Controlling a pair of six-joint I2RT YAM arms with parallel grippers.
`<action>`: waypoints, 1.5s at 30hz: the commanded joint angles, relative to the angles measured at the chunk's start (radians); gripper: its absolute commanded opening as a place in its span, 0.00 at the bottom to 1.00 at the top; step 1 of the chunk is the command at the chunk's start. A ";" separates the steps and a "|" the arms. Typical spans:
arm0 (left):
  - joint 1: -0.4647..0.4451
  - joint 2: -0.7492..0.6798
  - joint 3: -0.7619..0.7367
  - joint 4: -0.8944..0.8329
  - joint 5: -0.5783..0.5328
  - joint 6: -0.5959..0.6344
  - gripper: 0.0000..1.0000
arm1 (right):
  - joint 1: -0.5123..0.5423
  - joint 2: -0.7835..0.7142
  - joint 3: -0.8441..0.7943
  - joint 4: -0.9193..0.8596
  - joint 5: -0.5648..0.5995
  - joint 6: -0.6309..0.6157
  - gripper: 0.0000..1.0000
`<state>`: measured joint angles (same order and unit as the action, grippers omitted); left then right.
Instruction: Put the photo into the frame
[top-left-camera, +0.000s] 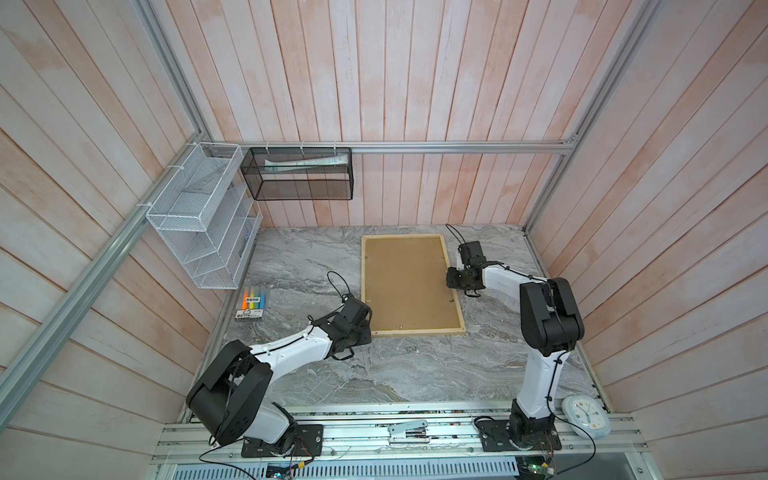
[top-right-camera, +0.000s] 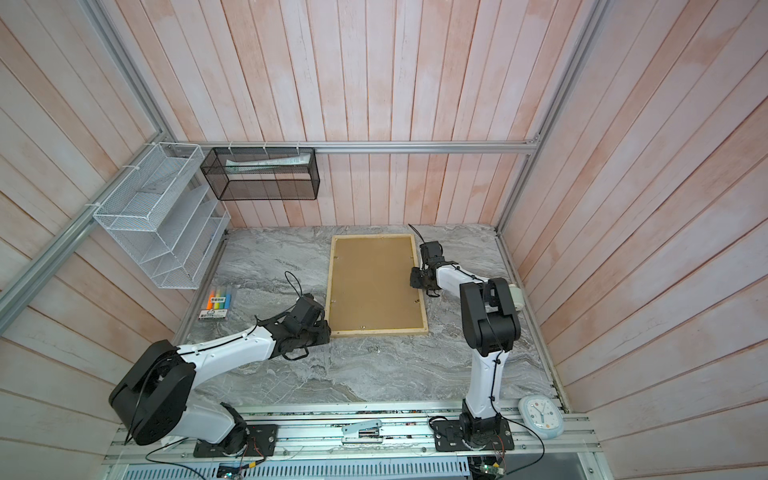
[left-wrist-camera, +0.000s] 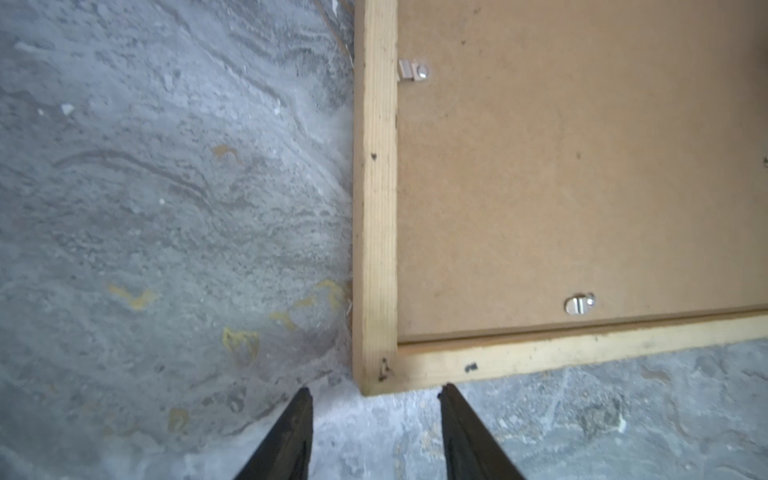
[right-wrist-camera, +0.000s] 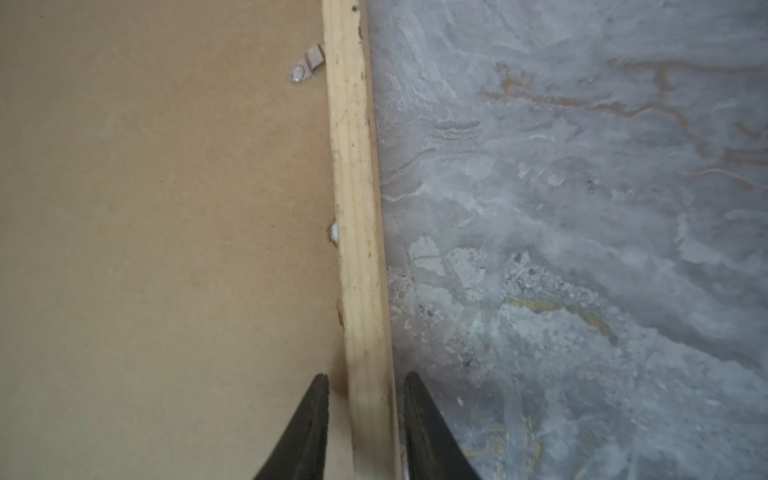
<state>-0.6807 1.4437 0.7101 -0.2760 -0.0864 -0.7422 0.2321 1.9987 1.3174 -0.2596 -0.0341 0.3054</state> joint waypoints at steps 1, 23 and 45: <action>-0.034 -0.017 -0.032 0.031 -0.006 -0.086 0.52 | -0.006 0.019 0.029 -0.033 0.035 -0.016 0.32; -0.103 0.117 0.025 0.123 0.013 -0.127 0.54 | -0.077 0.003 -0.082 0.045 -0.086 0.059 0.16; -0.003 0.254 0.087 0.186 -0.009 -0.037 0.59 | -0.181 -0.314 -0.576 0.306 -0.212 0.279 0.19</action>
<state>-0.7143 1.6501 0.7883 -0.0864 -0.0845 -0.8215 0.0498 1.6836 0.7872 0.0940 -0.2375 0.5571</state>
